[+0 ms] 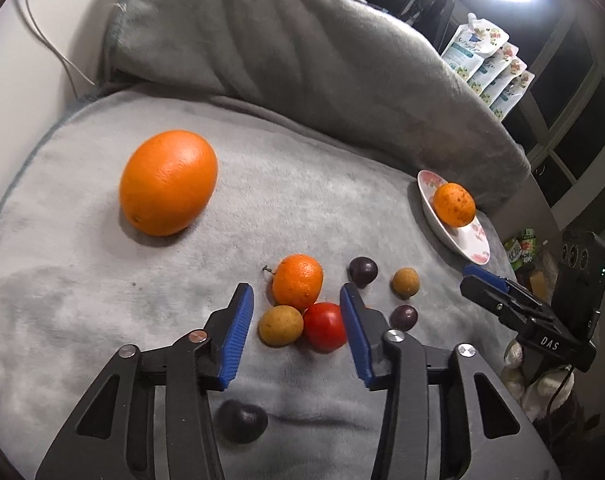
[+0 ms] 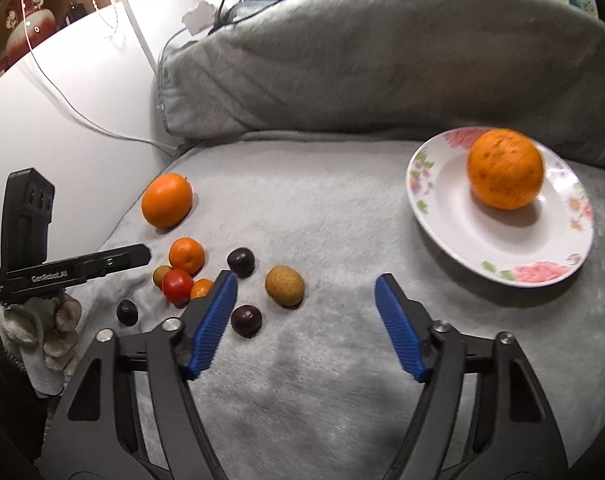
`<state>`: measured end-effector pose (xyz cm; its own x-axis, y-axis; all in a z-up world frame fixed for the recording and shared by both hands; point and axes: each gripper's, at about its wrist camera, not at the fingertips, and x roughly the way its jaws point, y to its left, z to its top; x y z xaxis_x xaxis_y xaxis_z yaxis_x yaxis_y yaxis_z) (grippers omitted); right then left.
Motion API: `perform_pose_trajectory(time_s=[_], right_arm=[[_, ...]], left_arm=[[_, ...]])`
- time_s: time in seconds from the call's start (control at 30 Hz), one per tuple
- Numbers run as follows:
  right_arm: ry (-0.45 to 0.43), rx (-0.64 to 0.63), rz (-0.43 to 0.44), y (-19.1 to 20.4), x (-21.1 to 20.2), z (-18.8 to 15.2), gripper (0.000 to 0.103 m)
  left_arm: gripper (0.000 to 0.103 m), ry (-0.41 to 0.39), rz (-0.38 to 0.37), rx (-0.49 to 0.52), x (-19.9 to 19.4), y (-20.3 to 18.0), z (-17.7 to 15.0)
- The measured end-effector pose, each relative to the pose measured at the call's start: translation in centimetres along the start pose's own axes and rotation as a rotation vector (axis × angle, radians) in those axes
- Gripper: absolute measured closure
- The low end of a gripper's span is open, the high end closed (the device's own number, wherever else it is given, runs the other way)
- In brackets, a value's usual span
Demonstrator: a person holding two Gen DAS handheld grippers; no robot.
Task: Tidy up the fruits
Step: 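Grasp the brown kiwi with the right tool while the left tool grasps a tangerine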
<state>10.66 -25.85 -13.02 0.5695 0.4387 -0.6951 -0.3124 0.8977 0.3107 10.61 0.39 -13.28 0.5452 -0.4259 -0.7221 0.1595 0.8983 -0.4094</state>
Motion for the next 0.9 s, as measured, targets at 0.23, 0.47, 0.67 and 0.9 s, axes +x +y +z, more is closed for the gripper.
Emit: perform_pose_trajectory(time_s=[0.23, 0.47, 0.67, 0.9], right_arm=[[0.053, -0.041, 0.002, 1.2, 2.1, 0.2, 0.041], [0.101, -0.055, 0.007, 1.7, 4.1, 0.2, 0.049], [0.118, -0.064, 0.008, 1.9, 4.8, 0.1, 0.054], [0.137, -0.070, 0.006, 2.0, 5.6, 0.0, 0.063]], left_arm=[[0.062, 0.030, 0.007, 0.037, 0.9, -0.7, 0.1], [0.062, 0.051, 0.031, 0.067, 1.9, -1.0, 0.7], [0.066, 0.079, 0.046, 0.085, 3.0, -1.2, 0.7], [0.072, 0.081, 0.049, 0.085, 3.5, -1.2, 0.8]])
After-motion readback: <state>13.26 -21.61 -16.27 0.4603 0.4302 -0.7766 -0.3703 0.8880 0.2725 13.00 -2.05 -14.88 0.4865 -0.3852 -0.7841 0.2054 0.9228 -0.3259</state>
